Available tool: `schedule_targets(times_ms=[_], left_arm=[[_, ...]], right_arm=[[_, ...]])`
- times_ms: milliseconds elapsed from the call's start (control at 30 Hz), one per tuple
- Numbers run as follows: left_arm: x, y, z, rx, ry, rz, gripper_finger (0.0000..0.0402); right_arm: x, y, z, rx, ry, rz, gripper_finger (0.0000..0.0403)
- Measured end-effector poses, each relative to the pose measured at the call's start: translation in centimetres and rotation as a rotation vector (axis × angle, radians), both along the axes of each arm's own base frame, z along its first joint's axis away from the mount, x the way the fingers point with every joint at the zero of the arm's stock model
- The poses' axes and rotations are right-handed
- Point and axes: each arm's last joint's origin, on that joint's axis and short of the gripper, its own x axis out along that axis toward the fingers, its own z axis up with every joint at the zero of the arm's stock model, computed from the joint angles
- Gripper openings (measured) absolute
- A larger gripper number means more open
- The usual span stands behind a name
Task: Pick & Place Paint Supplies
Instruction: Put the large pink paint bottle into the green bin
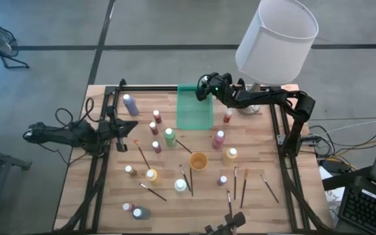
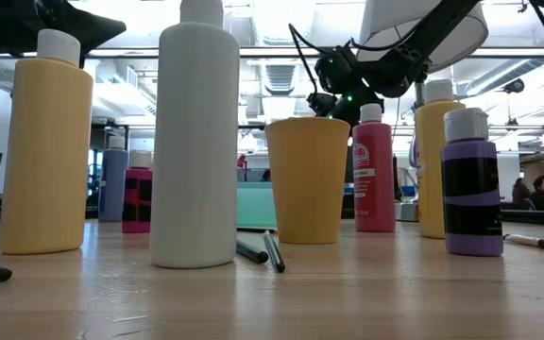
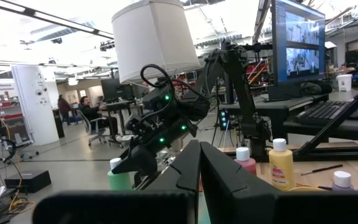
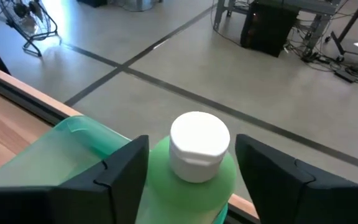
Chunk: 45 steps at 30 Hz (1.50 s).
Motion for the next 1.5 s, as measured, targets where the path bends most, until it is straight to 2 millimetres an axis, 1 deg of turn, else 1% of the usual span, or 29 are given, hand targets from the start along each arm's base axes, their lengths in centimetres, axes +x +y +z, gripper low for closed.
schedule_targets(times_ms=[167, 300, 400, 533, 700, 767, 867, 1000, 1100, 1200, 1333, 1433, 1500], left_arm=[[0.0, 0.0, 0.0, 0.0, 0.0, 0.0, 0.0016], [0.0, 0.0, 0.0, 0.0, 0.0, 0.0, 0.0016], [0.0, 0.0, 0.0, 0.0, 0.0, 0.0, 0.0016], [0.0, 0.0, 0.0, 0.0, 0.0, 0.0, 0.0016], [0.0, 0.0, 0.0, 0.0, 0.0, 0.0, 0.0016], [0.0, 0.0, 0.0, 0.0, 0.0, 0.0, 0.0016], [0.0, 0.0, 0.0, 0.0, 0.0, 0.0, 0.0016], [0.0, 0.0, 0.0, 0.0, 0.0, 0.0, 0.0016], [0.0, 0.0, 0.0, 0.0, 0.0, 0.0, 0.0016], [0.0, 0.0, 0.0, 0.0, 0.0, 0.0, 0.0016], [0.0, 0.0, 0.0, 0.0, 0.001, 0.0, 0.0016], [0.0, 0.0, 0.0, 0.0, 0.0, 0.0, 0.0016], [0.0, 0.0, 0.0, 0.0, 0.001, 0.0, 0.0016]], right_arm=[[0.0, 0.0, 0.5, -0.017, -0.027, -0.004, 0.0261], [0.2, 0.1, 0.9, -0.048, -0.05, 0.005, 0.0265], [0.4, 0.3, 1.3, -0.072, -0.067, 0.013, 0.0258], [0.5, 0.8, 1.8, -0.126, -0.034, -0.008, 0.0239], [0.3, 2.4, 3.2, -0.16, -0.028, 0.032, 0.022], [0.1, 3.4, 3.9, -0.177, -0.03, 0.057, 0.0215], [-0.6, 5.1, 4.8, -0.191, -0.042, 0.092, 0.0211], [-2.1, 8.1, 5.2, -0.192, -0.06, 0.152, 0.021], [-3.7, 10.7, 5.3, -0.192, -0.068, 0.214, 0.0214], [-5.8, 13.4, 5.3, -0.194, -0.092, 0.285, 0.0216], [-8.8, 16.7, 5.7, -0.202, -0.148, 0.389, 0.0208], [-11.0, 18.5, 6.1, -0.192, -0.181, 0.455, 0.0199], [-12.4, 19.2, 6.2, -0.169, -0.191, 0.48, 0.0193]])
